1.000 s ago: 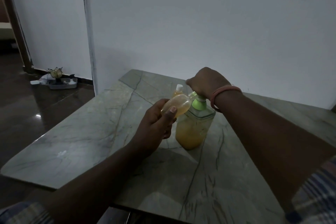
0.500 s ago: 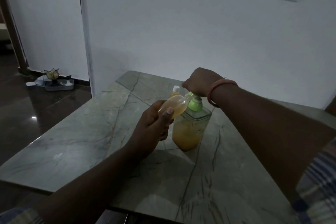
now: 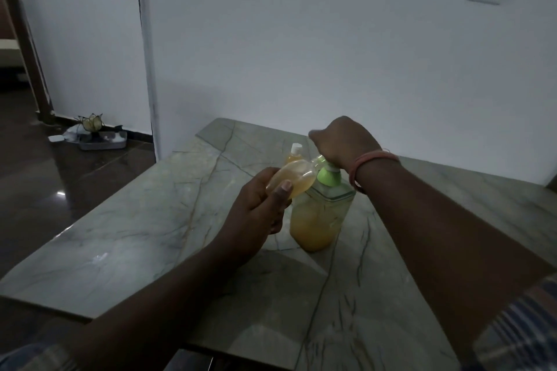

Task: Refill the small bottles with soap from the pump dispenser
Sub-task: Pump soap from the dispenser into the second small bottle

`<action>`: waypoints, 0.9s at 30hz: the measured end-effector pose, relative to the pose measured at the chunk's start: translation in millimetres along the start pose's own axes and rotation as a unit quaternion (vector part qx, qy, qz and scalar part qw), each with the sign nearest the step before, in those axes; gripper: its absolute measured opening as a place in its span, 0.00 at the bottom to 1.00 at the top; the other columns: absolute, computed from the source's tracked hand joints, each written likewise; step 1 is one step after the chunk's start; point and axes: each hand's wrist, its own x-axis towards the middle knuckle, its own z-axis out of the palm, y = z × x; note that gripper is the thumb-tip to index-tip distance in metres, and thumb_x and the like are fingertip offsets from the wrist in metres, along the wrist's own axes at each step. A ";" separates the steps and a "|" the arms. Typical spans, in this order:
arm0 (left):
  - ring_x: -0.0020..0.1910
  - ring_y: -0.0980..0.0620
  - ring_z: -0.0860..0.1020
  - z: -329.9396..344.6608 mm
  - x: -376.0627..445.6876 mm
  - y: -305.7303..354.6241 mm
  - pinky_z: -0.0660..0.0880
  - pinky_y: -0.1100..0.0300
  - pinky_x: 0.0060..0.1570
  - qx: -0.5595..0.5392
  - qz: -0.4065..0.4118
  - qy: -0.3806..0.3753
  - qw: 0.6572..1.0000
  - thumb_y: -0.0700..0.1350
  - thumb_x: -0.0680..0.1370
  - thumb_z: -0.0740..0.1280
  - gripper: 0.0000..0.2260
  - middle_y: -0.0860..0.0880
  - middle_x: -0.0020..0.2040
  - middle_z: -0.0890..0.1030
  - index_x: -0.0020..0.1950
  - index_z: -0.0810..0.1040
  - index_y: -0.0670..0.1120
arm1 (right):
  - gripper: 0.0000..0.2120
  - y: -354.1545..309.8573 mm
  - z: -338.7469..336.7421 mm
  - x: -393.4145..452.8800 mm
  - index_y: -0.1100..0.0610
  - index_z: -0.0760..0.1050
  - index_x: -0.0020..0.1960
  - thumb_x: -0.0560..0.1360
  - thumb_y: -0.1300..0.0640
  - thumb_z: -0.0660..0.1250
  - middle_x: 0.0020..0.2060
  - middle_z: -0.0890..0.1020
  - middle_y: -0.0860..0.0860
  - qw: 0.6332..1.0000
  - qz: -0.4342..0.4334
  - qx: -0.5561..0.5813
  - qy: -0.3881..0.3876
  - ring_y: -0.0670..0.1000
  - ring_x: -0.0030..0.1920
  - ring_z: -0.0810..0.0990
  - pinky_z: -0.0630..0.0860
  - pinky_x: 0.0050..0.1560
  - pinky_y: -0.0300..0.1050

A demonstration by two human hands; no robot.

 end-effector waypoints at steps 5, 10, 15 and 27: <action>0.27 0.56 0.68 2.2 -1.2 2.1 0.66 0.62 0.25 -0.009 -0.003 -0.001 1.000 0.51 0.80 0.62 0.14 0.47 0.36 0.73 0.61 0.74 0.44 | 0.12 -7.0 -10.5 -3.9 0.54 0.73 0.32 0.74 0.53 0.64 0.28 0.78 0.50 0.998 0.002 -0.040 -0.052 0.53 0.33 0.77 0.70 0.36 0.43; 0.27 0.55 0.67 0.7 1.1 -0.7 0.66 0.62 0.25 -0.003 0.001 0.000 1.000 0.51 0.80 0.62 0.14 0.47 0.36 0.73 0.61 0.74 0.45 | 0.13 -5.0 -2.4 2.4 0.53 0.72 0.30 0.73 0.53 0.65 0.27 0.77 0.50 0.999 0.002 -0.030 -0.034 0.52 0.32 0.77 0.68 0.34 0.43; 0.27 0.55 0.68 2.2 -1.0 1.1 0.67 0.63 0.25 -0.003 -0.005 0.000 1.000 0.54 0.79 0.64 0.17 0.47 0.36 0.73 0.62 0.74 0.45 | 0.12 -7.1 -8.1 -1.4 0.53 0.73 0.32 0.73 0.51 0.66 0.30 0.78 0.50 0.997 -0.005 -0.056 -0.049 0.52 0.35 0.78 0.72 0.39 0.45; 0.27 0.54 0.68 2.1 0.5 0.3 0.68 0.62 0.26 -0.005 -0.012 0.005 1.000 0.52 0.80 0.63 0.15 0.47 0.36 0.74 0.62 0.74 0.45 | 0.15 -6.1 -9.0 0.5 0.54 0.73 0.31 0.74 0.50 0.67 0.27 0.77 0.49 0.997 -0.003 -0.026 -0.066 0.49 0.29 0.76 0.67 0.32 0.42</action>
